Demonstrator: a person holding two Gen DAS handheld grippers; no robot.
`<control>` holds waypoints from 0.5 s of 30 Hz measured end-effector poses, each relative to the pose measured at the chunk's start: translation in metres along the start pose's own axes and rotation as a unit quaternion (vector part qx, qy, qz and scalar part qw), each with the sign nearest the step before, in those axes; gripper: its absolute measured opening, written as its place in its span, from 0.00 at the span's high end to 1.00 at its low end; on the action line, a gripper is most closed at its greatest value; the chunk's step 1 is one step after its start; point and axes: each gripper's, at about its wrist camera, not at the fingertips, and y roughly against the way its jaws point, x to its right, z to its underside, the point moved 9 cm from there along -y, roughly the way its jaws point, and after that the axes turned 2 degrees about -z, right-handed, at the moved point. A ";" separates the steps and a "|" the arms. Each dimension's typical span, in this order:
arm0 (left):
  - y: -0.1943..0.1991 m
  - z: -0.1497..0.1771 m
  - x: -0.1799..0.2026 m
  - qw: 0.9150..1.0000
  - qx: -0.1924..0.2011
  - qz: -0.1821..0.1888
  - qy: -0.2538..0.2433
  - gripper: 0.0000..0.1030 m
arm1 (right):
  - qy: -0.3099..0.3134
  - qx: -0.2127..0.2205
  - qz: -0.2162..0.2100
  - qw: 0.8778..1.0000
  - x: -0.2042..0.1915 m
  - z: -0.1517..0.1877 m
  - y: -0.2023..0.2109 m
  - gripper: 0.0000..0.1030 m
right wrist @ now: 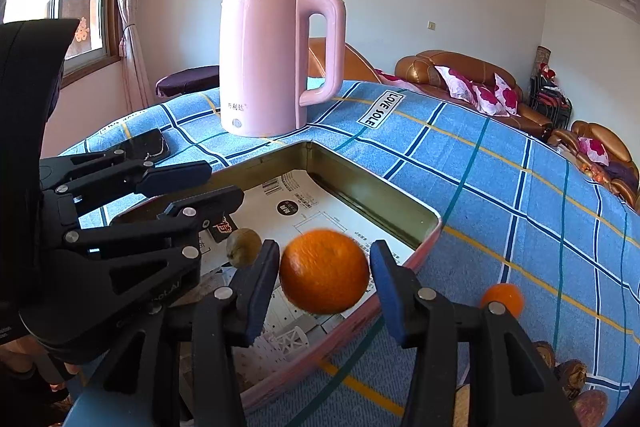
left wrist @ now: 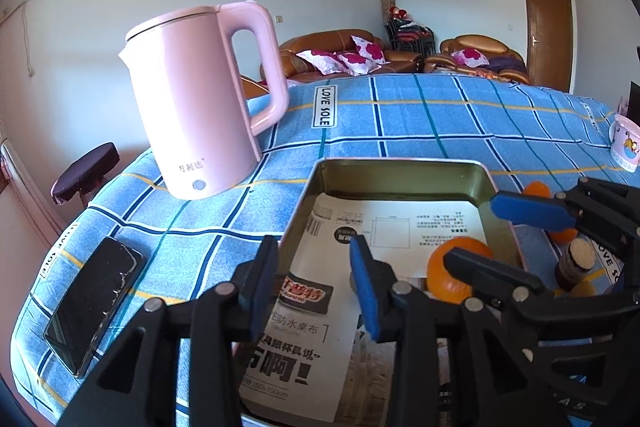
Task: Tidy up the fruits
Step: 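Open the right tool to drop the orange into the tin while the left tool drops the kiwi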
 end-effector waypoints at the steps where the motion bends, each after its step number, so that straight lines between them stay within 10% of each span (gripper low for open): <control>1: 0.001 0.000 -0.003 1.000 0.001 -0.005 0.007 0.49 | -0.001 0.001 0.001 1.000 0.001 0.000 0.000 0.49; 15: 0.059 -0.011 0.027 0.995 0.066 0.062 0.034 0.18 | -0.026 0.048 0.049 0.997 0.033 0.006 0.063 0.39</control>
